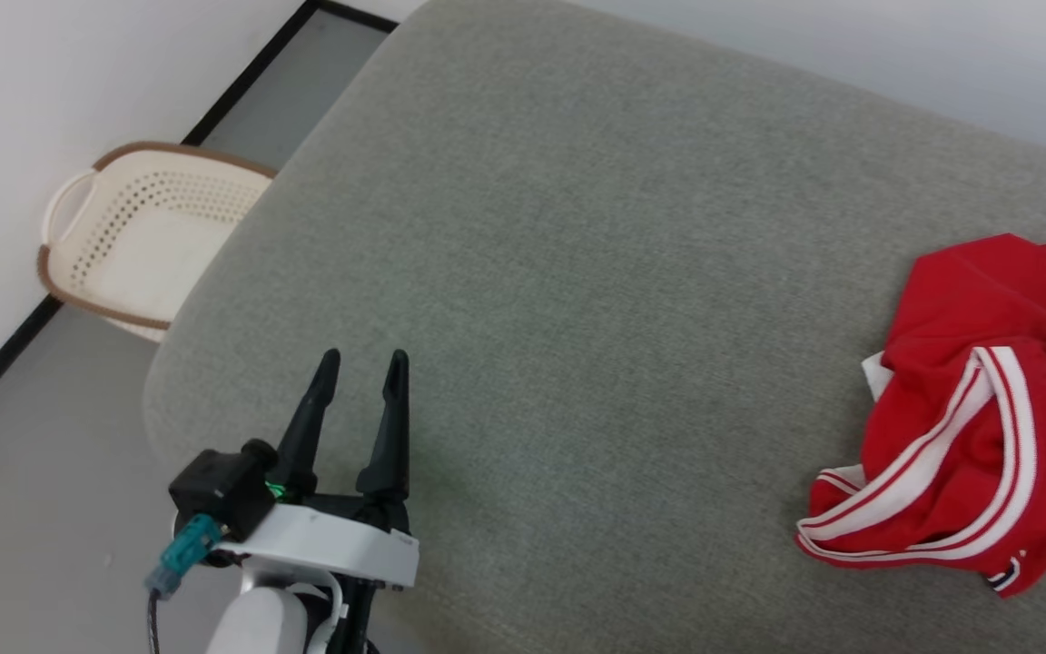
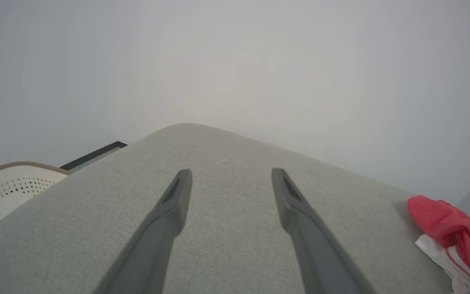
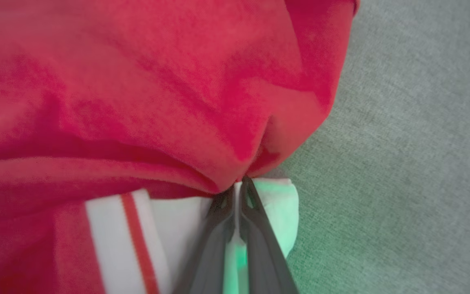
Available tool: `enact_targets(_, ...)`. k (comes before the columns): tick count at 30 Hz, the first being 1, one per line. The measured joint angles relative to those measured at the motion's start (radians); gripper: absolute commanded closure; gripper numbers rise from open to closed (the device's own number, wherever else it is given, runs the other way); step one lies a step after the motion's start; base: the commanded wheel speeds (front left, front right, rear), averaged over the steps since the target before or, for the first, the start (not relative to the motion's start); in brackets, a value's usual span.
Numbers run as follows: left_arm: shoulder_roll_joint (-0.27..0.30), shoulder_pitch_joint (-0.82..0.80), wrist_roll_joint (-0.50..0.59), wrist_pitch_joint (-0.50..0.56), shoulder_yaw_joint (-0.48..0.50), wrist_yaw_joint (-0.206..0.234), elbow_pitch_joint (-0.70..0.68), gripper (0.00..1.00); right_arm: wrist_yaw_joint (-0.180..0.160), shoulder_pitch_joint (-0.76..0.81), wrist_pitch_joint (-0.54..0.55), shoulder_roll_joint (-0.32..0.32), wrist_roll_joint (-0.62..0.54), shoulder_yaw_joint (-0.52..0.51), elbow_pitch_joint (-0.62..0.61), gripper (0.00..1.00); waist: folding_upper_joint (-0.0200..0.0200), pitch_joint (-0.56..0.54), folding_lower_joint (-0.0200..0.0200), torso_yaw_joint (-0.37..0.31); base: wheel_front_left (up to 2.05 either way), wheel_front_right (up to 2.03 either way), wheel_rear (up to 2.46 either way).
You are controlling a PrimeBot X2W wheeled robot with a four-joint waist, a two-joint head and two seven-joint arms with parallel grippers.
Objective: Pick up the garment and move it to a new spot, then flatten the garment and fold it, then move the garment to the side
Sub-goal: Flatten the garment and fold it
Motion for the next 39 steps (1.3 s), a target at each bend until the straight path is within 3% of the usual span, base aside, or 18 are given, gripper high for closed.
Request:
enact_targets(13,0.010,0.000,0.007,0.000,0.015,0.000,0.007,0.00,0.000,-0.020,0.021,-0.012,0.024,-0.034,-0.089,1.00,0.0000,-0.042,0.0000,-0.079,0.00,0.00,0.00)
enact_targets(22,0.021,0.024,0.014,0.000,0.029,0.000,0.003,0.00,0.000,0.118,0.032,-0.035,0.021,-0.174,-0.171,1.00,0.0000,-0.070,0.0000,-0.143,0.00,0.00,0.00)
enact_targets(30,0.029,0.024,0.011,0.000,0.024,0.000,0.000,0.00,0.000,0.310,0.074,0.030,0.002,-0.294,-0.250,1.00,0.0000,-0.070,0.0000,-0.199,0.00,0.00,0.00)
enact_targets(37,0.037,0.001,0.011,0.000,0.010,0.000,0.011,0.00,0.000,0.307,0.010,0.083,-0.048,-0.318,-0.189,1.00,0.0000,-0.056,0.0000,-0.233,0.00,0.00,0.00)
enact_targets(38,0.039,0.000,0.010,0.000,0.008,0.000,0.014,0.00,0.000,0.296,0.001,0.084,-0.054,-0.309,-0.177,0.77,0.0000,-0.055,0.0000,-0.237,0.00,0.00,0.00)
enact_targets(39,0.041,-0.001,0.010,0.000,0.008,0.000,0.016,0.00,0.000,0.283,-0.010,0.086,-0.062,-0.299,-0.163,0.22,0.0000,-0.056,0.0000,-0.242,0.00,0.00,0.00)
